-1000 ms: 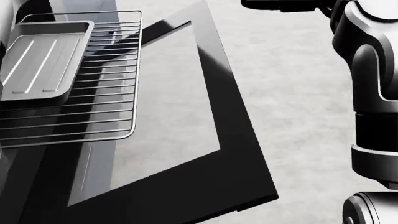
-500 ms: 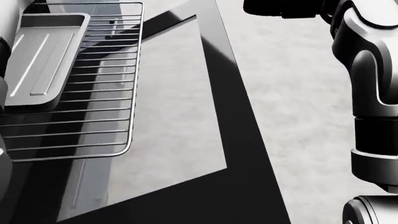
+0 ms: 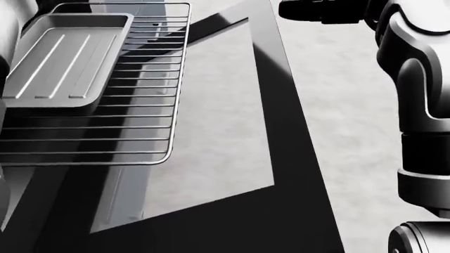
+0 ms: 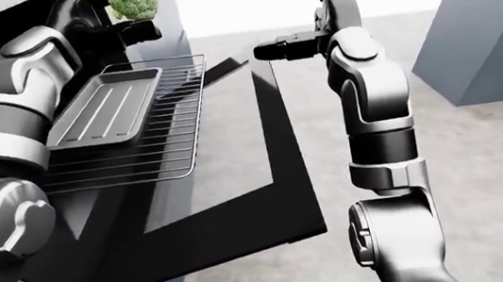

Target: Place the broccoli on the rack of the oven.

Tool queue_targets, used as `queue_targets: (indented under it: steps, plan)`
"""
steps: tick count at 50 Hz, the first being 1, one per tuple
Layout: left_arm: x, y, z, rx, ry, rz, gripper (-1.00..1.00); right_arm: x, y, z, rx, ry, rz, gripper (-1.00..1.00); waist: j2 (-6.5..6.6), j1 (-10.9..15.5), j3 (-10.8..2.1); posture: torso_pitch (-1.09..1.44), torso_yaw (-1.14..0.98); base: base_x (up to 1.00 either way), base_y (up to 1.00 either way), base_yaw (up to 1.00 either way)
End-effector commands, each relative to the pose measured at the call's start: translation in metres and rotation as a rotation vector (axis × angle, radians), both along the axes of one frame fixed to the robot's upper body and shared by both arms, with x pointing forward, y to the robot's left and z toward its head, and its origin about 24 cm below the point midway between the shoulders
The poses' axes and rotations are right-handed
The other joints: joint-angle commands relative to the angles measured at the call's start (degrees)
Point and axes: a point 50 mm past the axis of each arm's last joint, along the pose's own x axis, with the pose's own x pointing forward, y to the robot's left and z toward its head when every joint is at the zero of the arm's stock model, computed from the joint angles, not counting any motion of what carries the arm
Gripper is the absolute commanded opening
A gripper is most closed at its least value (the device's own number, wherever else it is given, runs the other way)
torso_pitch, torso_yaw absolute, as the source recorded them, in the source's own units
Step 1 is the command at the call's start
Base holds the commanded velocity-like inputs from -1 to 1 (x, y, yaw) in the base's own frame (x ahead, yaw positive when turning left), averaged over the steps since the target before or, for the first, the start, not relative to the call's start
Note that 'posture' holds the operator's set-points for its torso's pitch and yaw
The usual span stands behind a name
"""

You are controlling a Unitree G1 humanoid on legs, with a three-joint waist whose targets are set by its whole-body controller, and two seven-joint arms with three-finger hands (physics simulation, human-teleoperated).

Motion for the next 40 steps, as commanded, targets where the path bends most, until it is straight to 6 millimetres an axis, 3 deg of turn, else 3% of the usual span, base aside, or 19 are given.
queue_targets:
  steps: [1,25,40]
  plan:
    - [-0.007,-0.002,0.036,-0.007,-0.141,-0.008,-0.2,-0.006,0.002,0.025,-0.007,-0.107,0.007,1.0,0.03,0.0,-2.17,0.0,0.0,0.0,0.0,0.0]
    - [-0.004,0.04,0.01,0.027,-0.067,0.215,-0.16,0.0,0.005,0.01,0.006,-0.093,0.013,1.0,-0.52,0.2,-3.39,0.0,0.0,0.0,0.0,0.0]
    - [-0.005,0.058,-0.004,0.164,-0.017,0.384,-0.15,0.001,0.004,0.0,0.013,-0.08,0.014,1.0,-0.53,0.2,-3.76,0.0,0.0,0.0,0.0,0.0]
